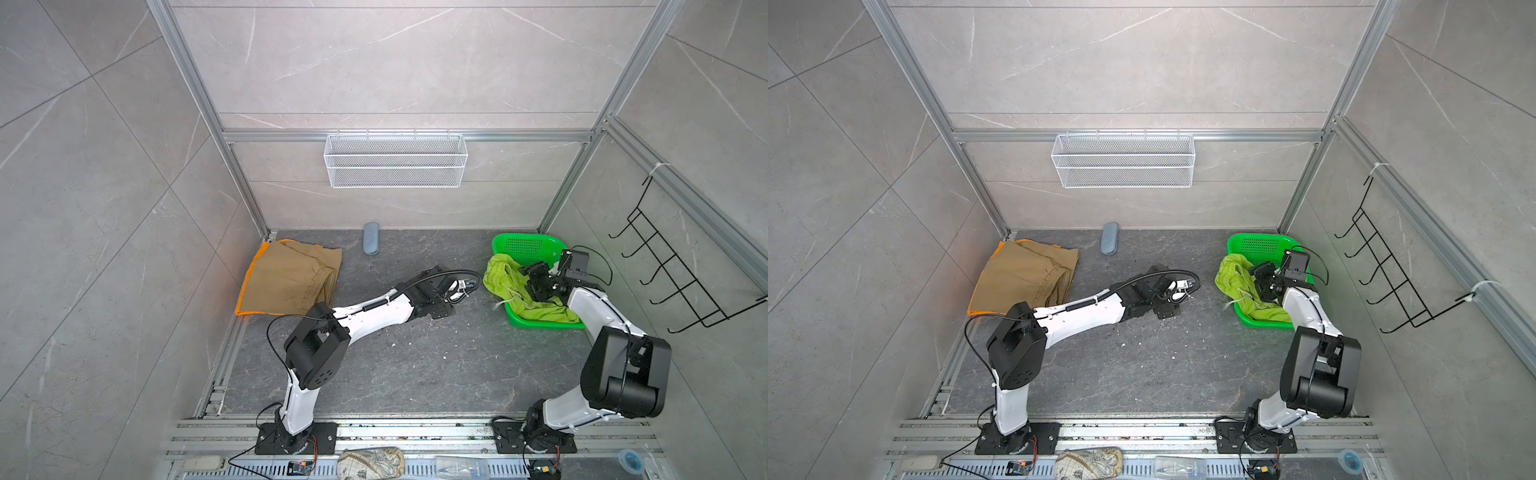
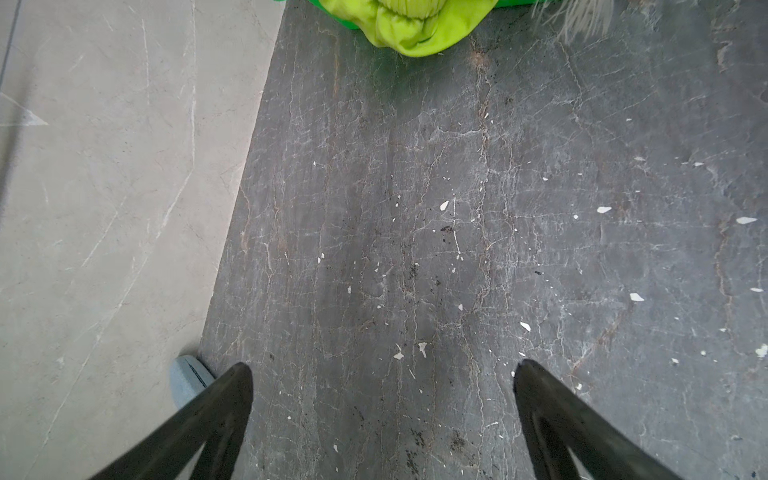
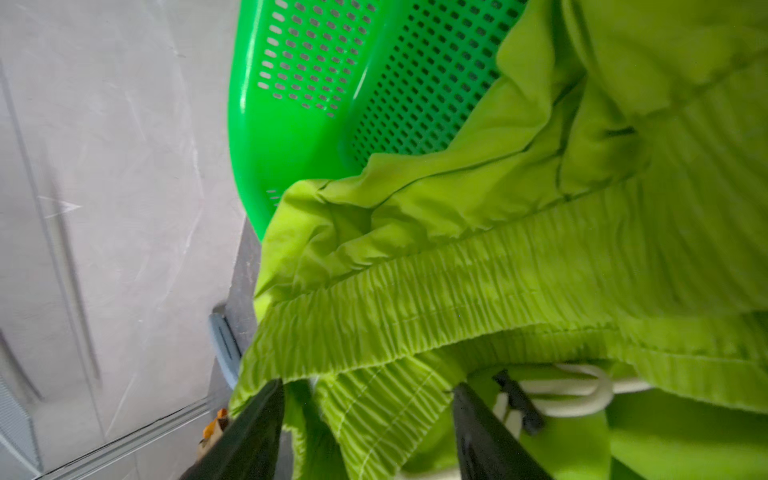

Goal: Fold and stack the shorts
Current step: 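Grasp the lime-green shorts' waistband in the basket with the right gripper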

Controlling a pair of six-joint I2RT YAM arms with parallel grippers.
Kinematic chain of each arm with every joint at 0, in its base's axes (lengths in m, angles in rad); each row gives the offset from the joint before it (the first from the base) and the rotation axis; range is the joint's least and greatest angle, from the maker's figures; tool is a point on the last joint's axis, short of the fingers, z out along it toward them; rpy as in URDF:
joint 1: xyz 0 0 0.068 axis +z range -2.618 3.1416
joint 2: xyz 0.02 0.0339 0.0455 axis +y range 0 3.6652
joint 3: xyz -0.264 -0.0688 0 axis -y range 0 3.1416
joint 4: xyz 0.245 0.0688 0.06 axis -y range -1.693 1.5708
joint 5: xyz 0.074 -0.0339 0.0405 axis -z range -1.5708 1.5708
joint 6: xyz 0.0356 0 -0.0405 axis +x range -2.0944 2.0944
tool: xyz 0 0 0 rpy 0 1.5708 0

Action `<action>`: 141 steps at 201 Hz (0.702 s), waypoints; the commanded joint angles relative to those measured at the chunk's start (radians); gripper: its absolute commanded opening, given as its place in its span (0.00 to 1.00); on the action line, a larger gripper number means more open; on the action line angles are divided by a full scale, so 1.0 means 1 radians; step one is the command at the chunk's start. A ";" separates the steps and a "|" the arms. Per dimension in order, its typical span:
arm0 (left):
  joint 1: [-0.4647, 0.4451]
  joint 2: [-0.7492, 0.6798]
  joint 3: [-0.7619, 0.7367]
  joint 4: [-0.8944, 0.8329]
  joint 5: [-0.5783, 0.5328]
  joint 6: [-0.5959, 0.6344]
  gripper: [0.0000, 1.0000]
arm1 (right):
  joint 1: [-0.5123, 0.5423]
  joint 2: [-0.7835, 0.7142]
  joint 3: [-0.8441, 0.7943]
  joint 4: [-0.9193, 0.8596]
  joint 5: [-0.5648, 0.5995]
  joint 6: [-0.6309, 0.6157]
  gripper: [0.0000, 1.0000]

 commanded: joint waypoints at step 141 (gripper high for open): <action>-0.007 -0.106 -0.086 -0.009 -0.045 -0.051 1.00 | 0.075 0.101 -0.171 0.650 -0.048 0.670 0.63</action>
